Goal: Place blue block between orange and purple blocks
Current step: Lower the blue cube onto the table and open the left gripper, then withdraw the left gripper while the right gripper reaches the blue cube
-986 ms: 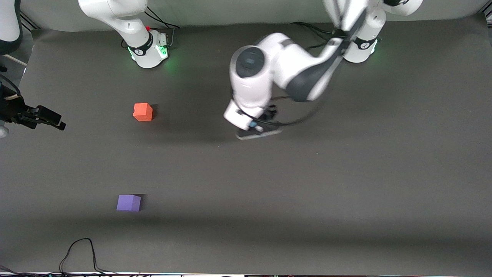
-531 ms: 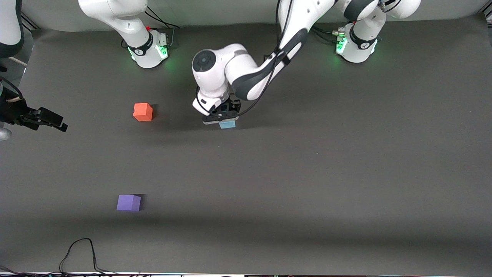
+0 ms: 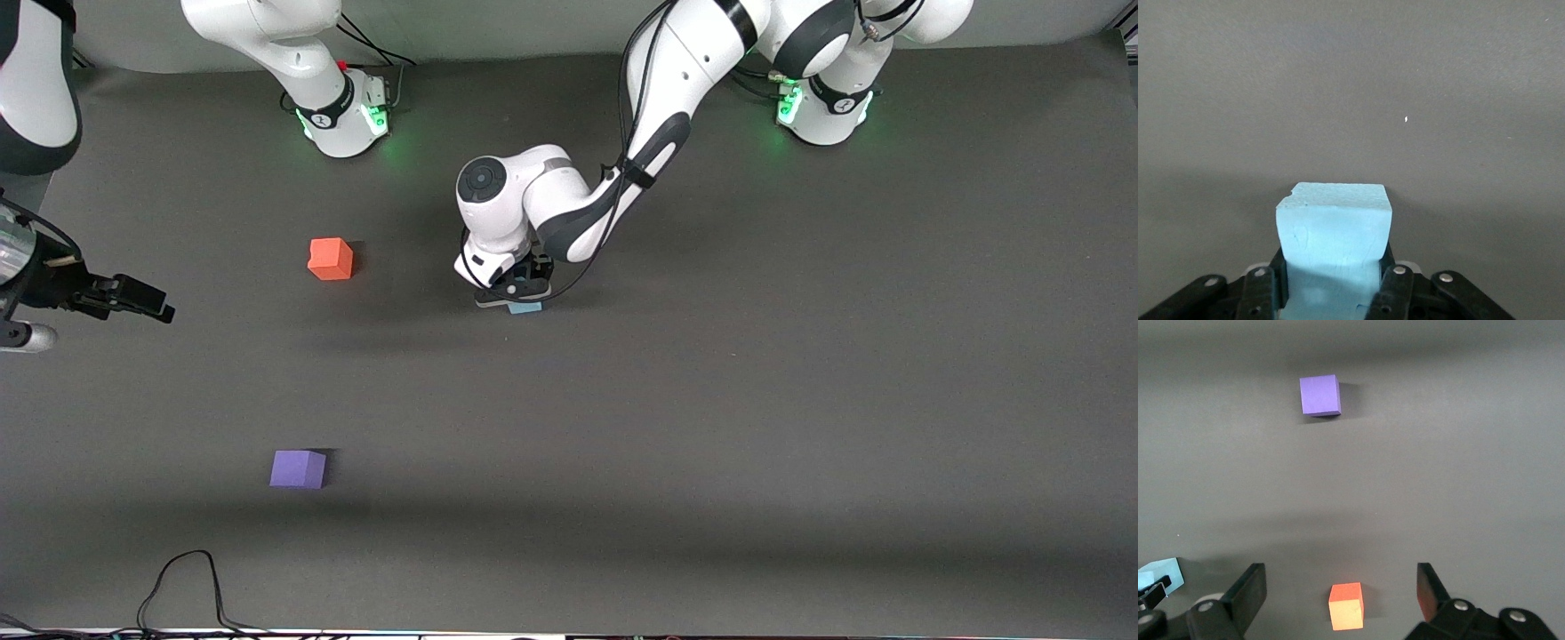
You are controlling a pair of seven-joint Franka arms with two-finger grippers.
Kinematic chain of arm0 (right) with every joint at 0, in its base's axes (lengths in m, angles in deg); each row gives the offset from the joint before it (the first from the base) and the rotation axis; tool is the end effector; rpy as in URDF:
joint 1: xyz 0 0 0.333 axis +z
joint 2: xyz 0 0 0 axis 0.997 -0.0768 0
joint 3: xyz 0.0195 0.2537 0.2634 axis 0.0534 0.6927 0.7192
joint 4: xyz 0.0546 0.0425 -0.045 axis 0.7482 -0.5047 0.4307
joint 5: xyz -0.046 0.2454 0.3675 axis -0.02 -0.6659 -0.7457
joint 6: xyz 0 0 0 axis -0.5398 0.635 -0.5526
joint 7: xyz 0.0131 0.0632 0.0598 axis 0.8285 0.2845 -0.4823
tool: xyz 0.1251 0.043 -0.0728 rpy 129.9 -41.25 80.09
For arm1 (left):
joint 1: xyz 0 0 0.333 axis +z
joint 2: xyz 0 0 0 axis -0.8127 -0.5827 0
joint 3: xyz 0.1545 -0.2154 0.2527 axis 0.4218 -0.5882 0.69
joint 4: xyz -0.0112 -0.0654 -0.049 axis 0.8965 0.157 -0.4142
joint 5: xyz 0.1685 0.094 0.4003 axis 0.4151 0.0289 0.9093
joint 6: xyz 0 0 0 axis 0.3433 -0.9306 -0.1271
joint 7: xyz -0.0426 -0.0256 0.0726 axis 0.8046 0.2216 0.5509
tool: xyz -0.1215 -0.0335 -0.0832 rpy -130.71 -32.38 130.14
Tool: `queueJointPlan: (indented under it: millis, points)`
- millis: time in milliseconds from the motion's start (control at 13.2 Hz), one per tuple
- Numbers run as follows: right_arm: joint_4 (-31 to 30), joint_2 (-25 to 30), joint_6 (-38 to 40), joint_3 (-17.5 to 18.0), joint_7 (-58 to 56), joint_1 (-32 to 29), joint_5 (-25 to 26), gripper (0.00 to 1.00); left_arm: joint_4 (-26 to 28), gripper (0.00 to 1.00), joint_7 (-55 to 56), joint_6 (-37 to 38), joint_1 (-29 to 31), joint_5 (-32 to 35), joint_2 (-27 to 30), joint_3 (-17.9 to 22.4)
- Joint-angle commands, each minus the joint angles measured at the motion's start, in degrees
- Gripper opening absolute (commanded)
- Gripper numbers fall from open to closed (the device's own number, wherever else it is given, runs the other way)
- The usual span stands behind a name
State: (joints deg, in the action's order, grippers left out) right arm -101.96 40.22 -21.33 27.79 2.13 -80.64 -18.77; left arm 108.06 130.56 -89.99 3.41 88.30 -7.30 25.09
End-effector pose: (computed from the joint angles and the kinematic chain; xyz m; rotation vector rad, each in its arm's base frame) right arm 0.6353 -0.0525 0.5254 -3.0978 0.1693 0.0052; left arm 0.4537 -0.7085 0.1657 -3.1235 -0.2489 -0.0267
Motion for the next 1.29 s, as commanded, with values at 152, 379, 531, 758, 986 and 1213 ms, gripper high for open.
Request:
queueJointPlan:
  millis: [152,379,531,758,986,1213]
  points:
    - [0.5,-1.1,-1.4,0.2,-0.5,0.2,-0.2,1.0,-1.1,1.0,1.4,-0.4,-0.9,1.4,-1.1,1.1]
    - [0.2,-1.6,-1.6,0.5,-0.3,0.3,-0.4,1.0,-1.2,1.0,1.3,-0.1,-0.6,1.4,-0.5,1.0]
    - [0.4,-1.6,-1.6,0.7,-0.3,1.8,-0.3,1.0,-1.5,1.0,1.1,1.9,0.3,0.8,2.1,1.0]
    - [0.4,-1.6,-1.3,0.5,-0.1,2.0,-0.4,1.0,-1.4,1.0,-2.0,7.3,6.5,-0.2,8.4,-0.5]
    - [0.8,-0.8,2.2,0.7,0.3,2.6,-0.4,1.0,2.4,1.0,-14.0,13.4,17.3,-8.5,16.7,-1.3]
    - [2.2,-1.6,4.0,0.8,0.9,8.6,-0.9,1.0,13.9,1.0,-26.0,14.0,29.4,-11.1,27.4,-1.3]
